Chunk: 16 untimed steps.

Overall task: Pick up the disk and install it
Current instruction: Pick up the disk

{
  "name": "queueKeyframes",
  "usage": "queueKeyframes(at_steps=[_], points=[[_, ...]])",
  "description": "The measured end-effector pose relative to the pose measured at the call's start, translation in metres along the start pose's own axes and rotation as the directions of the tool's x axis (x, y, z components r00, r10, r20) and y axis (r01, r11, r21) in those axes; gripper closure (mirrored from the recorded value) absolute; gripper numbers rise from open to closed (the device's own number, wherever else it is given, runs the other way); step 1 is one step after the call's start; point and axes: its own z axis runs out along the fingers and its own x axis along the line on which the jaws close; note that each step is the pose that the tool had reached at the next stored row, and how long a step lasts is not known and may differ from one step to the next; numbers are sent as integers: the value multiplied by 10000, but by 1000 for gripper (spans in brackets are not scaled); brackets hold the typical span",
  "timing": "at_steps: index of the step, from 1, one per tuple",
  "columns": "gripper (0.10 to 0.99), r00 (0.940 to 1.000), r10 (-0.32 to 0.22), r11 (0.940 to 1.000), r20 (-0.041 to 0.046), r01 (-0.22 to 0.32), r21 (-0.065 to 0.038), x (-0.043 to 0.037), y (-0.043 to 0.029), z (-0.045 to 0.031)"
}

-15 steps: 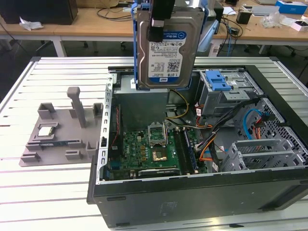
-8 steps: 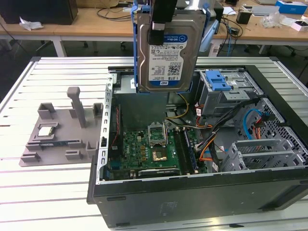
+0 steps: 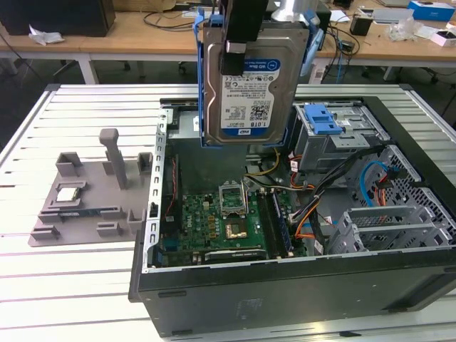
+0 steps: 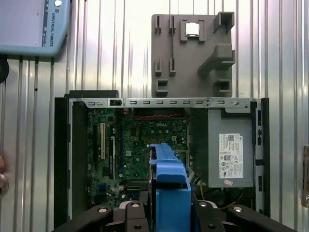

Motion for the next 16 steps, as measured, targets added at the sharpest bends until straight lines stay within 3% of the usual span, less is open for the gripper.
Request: queueKeyframes(at_steps=[16], points=[[718, 10000, 0, 10000, 0, 0, 0, 210, 3, 15]])
